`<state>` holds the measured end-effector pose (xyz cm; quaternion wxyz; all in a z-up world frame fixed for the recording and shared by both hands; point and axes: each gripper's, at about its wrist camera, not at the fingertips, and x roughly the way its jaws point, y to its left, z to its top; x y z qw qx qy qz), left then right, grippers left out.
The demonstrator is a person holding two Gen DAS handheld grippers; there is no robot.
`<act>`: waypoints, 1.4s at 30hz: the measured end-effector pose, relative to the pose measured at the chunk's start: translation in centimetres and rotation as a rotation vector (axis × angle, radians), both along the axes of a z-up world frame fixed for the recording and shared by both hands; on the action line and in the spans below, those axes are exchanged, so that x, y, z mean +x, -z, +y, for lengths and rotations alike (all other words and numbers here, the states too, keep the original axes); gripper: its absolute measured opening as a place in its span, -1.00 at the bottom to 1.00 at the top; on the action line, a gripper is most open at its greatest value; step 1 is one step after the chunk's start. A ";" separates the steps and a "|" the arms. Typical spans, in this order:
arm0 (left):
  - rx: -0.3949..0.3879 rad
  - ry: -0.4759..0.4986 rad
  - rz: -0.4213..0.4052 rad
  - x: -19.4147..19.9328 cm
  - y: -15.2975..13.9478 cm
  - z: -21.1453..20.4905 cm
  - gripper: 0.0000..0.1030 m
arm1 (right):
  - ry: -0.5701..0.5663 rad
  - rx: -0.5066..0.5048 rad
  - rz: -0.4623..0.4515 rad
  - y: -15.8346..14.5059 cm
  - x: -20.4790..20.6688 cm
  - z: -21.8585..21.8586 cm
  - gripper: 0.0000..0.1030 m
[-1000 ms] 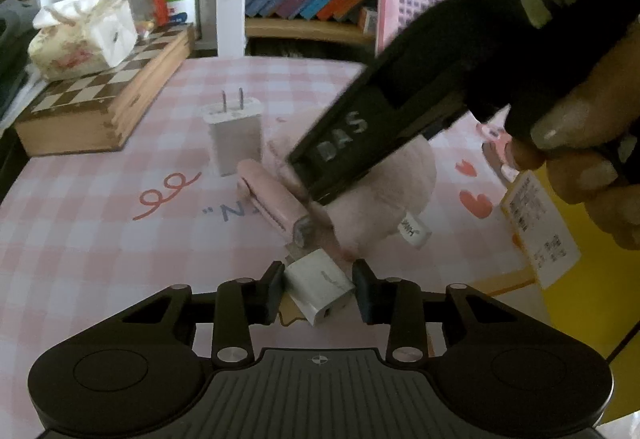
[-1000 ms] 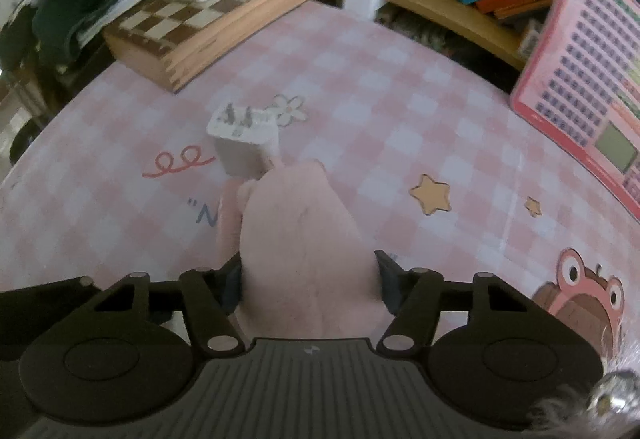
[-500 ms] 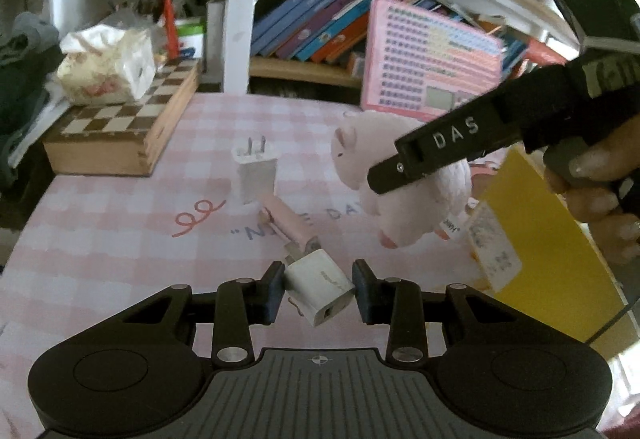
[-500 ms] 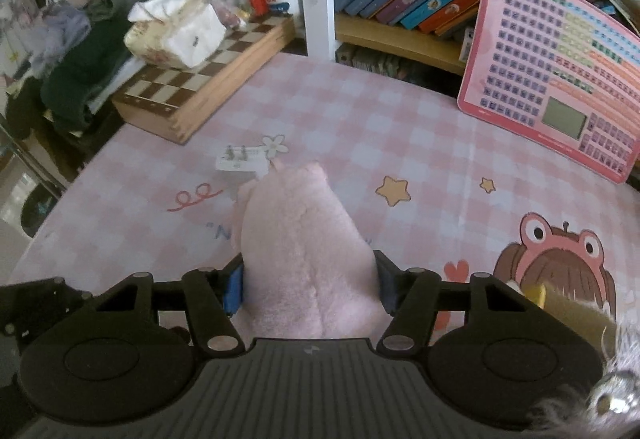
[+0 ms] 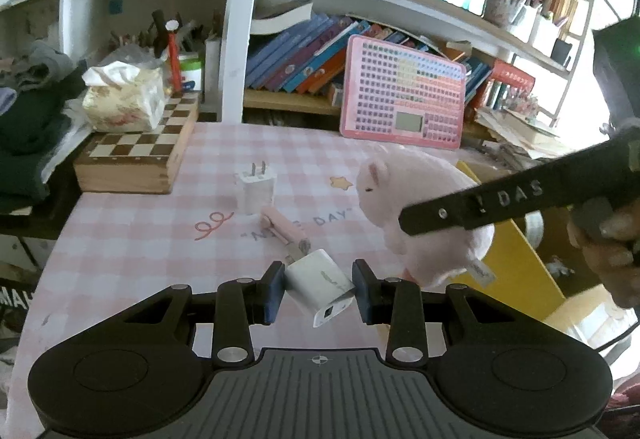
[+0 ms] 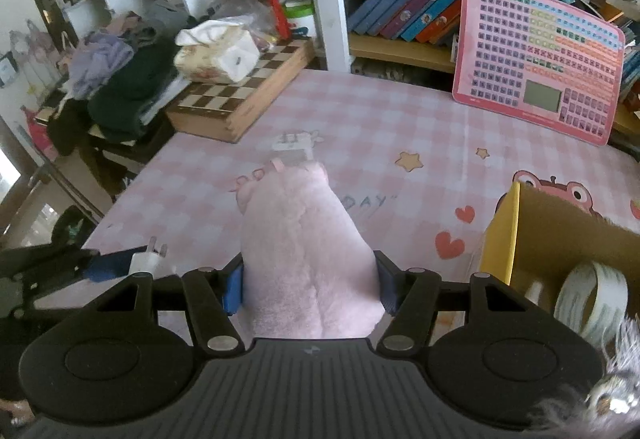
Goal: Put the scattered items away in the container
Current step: 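Lift and carry the plush pig and white charger in both grippers over the yellow box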
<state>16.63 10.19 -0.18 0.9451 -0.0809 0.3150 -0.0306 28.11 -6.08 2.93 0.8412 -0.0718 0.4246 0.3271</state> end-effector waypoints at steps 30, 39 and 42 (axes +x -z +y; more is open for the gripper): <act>-0.015 0.083 -0.023 -12.1 -2.1 0.4 -0.32 | 0.089 -0.004 -0.045 1.7 -18.3 -3.0 0.17; -0.020 0.145 -0.028 -13.4 -2.2 -0.2 -0.32 | 0.140 -0.005 -0.055 1.7 -21.4 -3.6 0.17; -0.026 0.172 -0.024 -13.6 -2.0 -0.6 -0.32 | 0.167 -0.007 -0.049 1.8 -21.9 -4.2 0.17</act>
